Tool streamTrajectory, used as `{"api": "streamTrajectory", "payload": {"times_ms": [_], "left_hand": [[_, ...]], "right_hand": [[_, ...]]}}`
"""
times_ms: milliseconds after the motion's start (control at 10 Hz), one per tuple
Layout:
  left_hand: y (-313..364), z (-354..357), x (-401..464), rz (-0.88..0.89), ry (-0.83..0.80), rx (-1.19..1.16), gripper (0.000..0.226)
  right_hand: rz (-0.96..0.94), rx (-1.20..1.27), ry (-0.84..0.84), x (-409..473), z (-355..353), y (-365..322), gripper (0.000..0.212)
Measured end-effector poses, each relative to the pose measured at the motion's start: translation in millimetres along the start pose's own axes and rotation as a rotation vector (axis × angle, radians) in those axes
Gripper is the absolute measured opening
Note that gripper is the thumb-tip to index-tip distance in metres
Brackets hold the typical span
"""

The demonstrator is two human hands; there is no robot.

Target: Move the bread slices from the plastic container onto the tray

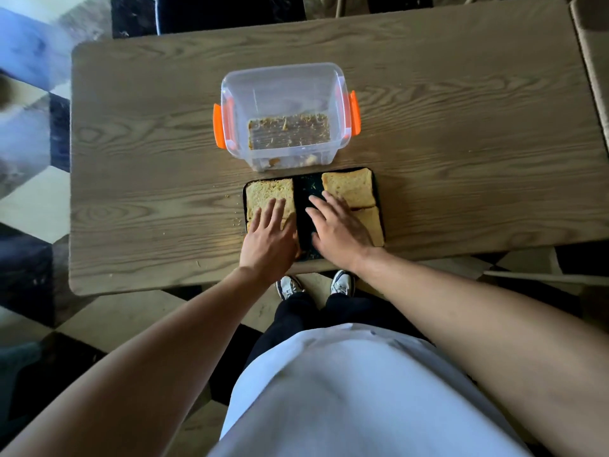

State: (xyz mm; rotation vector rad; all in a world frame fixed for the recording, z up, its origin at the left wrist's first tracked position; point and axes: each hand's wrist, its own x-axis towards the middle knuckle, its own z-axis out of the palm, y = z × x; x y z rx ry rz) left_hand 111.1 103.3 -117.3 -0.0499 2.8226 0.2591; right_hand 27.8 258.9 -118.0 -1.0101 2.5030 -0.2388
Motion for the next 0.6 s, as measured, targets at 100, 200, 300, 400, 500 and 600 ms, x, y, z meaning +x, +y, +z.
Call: {"api": "streamTrajectory", "payload": {"times_ms": [100,200,300,400,500,600], "left_hand": [[-14,1,-10,-0.023,0.002,0.010,0.057],[-19,1,-16,-0.058,-0.006,-0.031,0.056],[-15,0,-16,-0.064,-0.006,-0.041,0.058],[-12,-4,-14,-0.083,-0.022,-0.072,0.060],[-10,-11,-10,-0.093,-0.009,-0.082,0.063],[-9,-27,-2,-0.088,0.005,-0.065,0.065]], "right_hand": [[-0.014,-0.040,-0.058,4,5,-15,0.058],[0.004,-0.109,-0.100,7,11,-27,0.061],[0.003,-0.134,-0.101,6,12,-29,0.062],[0.022,-0.117,-0.095,6,6,-25,0.063],[0.057,-0.114,-0.065,7,-1,-19,0.061],[0.068,-0.089,-0.109,9,-17,-9,0.067]]}}
